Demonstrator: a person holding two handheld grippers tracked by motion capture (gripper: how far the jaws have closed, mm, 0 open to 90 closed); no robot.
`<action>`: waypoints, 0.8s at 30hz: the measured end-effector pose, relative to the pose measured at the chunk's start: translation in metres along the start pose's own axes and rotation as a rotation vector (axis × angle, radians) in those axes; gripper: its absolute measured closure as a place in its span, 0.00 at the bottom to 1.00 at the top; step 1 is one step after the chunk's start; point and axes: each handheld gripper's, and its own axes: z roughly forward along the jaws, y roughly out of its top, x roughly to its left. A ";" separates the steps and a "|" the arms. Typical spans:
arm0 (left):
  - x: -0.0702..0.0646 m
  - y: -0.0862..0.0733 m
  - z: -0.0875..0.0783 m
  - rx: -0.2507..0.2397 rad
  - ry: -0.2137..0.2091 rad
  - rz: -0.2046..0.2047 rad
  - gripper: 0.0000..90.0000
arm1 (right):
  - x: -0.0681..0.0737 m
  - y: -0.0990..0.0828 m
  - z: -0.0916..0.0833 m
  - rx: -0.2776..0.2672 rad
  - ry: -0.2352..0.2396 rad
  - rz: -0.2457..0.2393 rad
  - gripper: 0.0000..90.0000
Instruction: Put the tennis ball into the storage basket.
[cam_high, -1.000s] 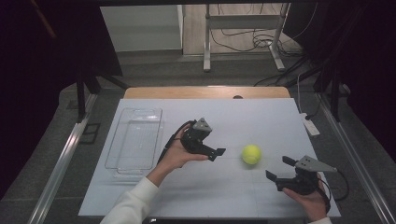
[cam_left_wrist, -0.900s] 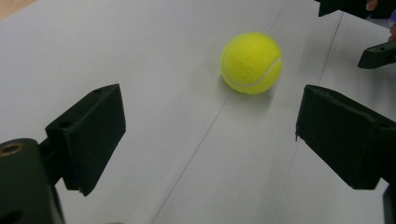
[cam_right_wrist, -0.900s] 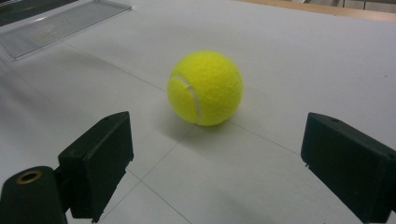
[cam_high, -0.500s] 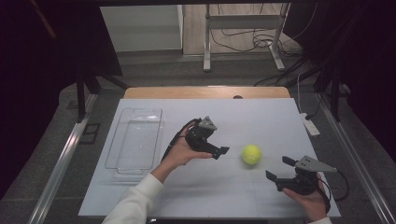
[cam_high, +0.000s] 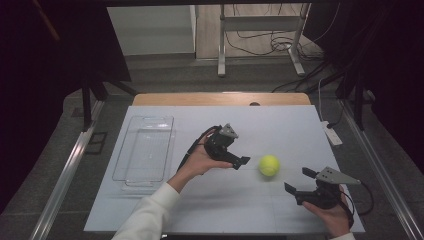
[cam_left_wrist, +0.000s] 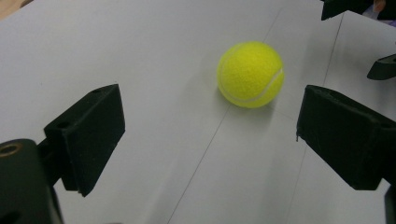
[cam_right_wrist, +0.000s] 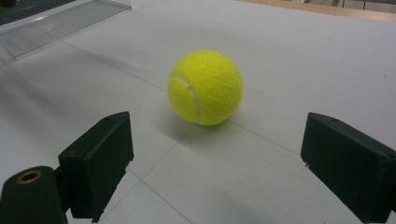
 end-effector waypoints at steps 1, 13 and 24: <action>0.000 0.001 0.001 0.001 0.000 0.001 0.10 | 0.000 0.000 0.000 0.000 0.001 0.000 0.10; -0.002 0.009 0.013 0.016 -0.014 0.009 0.10 | 0.000 0.000 0.000 0.002 0.001 0.001 0.10; -0.005 0.015 0.027 0.042 -0.026 0.022 0.09 | -0.001 -0.001 0.000 0.000 0.000 0.002 0.10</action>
